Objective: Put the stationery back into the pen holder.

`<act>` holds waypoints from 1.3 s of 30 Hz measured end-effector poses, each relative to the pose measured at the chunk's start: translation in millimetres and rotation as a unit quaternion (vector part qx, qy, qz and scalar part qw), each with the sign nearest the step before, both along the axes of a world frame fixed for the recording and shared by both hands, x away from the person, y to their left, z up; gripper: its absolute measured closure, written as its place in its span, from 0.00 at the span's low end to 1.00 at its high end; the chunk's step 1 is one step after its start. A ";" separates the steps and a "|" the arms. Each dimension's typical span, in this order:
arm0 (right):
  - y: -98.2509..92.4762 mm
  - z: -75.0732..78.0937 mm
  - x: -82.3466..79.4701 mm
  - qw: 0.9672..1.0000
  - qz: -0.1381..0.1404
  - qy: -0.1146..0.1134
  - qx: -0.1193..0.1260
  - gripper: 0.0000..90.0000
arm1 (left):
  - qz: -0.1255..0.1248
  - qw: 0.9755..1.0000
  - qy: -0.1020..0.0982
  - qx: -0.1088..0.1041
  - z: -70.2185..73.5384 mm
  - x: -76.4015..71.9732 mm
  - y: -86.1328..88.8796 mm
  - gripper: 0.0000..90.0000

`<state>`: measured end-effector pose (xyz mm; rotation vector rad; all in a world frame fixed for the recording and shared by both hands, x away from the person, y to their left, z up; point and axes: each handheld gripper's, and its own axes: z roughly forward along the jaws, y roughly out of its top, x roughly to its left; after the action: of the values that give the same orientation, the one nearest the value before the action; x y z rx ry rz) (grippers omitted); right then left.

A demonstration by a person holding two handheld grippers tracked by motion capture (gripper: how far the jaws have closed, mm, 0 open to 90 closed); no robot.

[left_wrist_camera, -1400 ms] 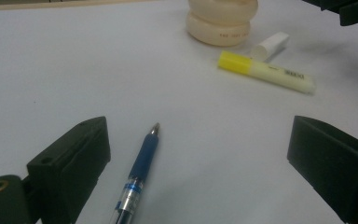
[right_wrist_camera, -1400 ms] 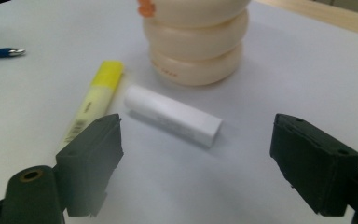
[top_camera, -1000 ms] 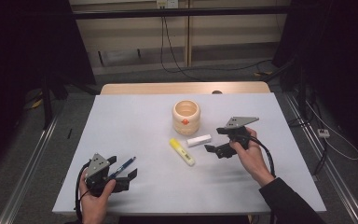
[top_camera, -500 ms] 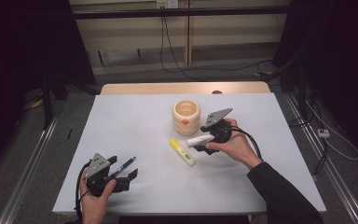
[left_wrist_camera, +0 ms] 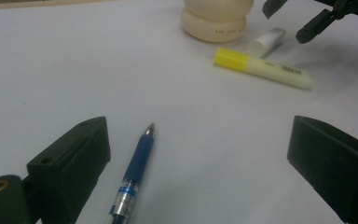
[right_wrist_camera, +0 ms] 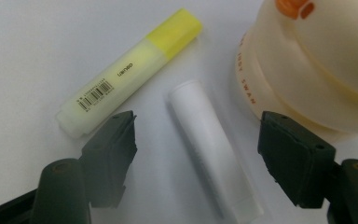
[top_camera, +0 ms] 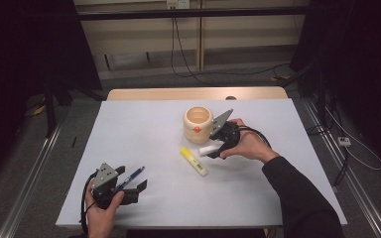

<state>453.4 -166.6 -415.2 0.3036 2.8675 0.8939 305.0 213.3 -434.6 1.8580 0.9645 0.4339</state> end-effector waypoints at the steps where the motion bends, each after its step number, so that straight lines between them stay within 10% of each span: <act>1: 2.8 0.4 0.5 1.000 0.008 -0.005 -0.012 0.34 | -0.001 1.000 0.000 0.001 0.1 -0.1 0.0 0.07; 7: 16.4 -1.2 2.2 0.996 0.040 -0.012 -0.075 0.40 | -0.001 1.000 0.002 0.001 -0.2 -0.6 -0.9 0.07; 18: 33.0 -2.0 9.0 0.990 0.077 -0.017 -0.120 0.52 | -0.005 1.000 0.003 0.002 -0.7 -0.8 -1.9 0.07; 39: 49.6 -9.3 18.6 0.982 0.111 0.001 -0.155 0.72 | -0.014 1.000 0.010 0.006 -1.5 -0.3 -2.1 0.08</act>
<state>472.0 -117.0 -424.5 -0.0489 3.0219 0.4587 304.7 211.2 -436.2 1.8879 0.9493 0.4050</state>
